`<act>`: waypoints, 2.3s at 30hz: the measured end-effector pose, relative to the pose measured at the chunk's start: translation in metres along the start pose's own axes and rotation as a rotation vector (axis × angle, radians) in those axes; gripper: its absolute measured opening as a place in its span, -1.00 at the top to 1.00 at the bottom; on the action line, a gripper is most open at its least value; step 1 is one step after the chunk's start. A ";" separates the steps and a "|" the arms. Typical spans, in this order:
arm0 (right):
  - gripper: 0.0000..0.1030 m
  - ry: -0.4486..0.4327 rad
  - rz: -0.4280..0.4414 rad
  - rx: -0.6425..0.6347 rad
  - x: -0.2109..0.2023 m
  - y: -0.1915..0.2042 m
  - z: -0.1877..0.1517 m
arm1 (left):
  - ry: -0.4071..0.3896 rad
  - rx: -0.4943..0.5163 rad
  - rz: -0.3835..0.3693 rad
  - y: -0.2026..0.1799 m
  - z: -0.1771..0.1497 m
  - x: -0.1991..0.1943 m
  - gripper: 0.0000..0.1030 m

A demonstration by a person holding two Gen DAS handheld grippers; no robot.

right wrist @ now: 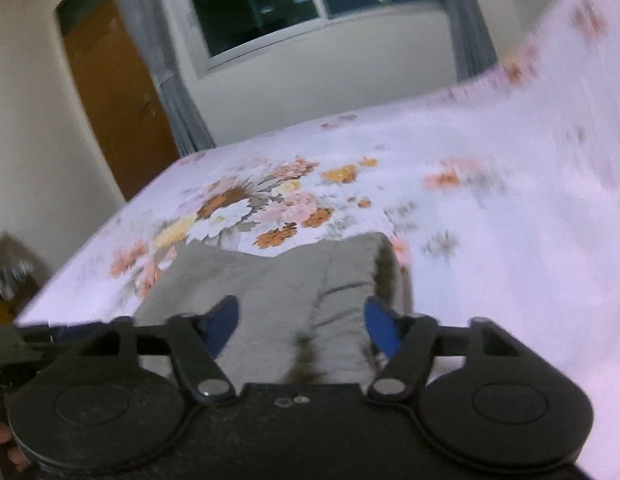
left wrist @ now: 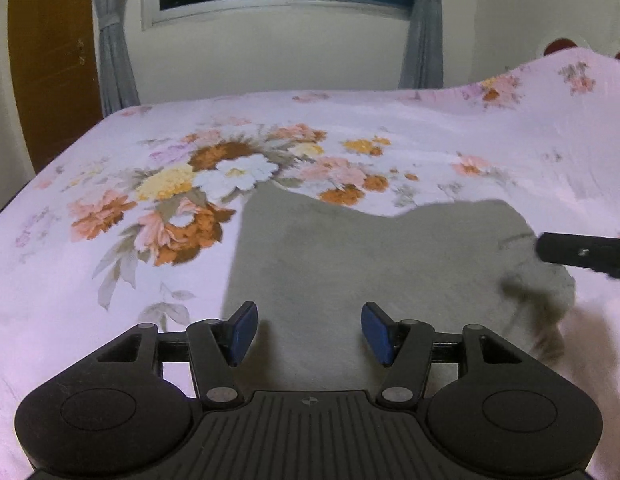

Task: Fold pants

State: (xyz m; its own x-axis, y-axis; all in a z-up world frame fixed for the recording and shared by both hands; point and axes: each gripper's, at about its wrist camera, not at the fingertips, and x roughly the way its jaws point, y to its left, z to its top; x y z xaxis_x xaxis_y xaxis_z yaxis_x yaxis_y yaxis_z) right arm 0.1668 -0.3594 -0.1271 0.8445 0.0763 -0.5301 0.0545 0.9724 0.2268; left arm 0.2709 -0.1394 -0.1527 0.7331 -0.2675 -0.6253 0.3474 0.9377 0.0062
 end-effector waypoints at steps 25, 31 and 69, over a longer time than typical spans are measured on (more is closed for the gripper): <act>-0.12 0.091 -0.023 -0.012 0.012 0.016 -0.025 | 0.127 -0.004 0.022 -0.014 -0.023 0.008 -0.12; -0.26 0.059 -0.004 0.025 -0.015 0.020 -0.029 | 0.109 -0.005 0.019 -0.017 -0.026 -0.014 -0.12; -0.54 0.013 0.000 0.049 -0.089 0.037 -0.046 | 0.026 -0.035 0.017 -0.026 -0.038 -0.101 -0.51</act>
State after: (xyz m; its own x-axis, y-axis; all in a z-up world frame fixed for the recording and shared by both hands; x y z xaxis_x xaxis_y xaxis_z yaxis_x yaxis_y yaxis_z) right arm 0.0693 -0.3203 -0.1087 0.8375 0.0794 -0.5406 0.0809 0.9605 0.2664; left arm 0.1661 -0.1281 -0.1194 0.7233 -0.2461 -0.6452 0.3142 0.9493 -0.0099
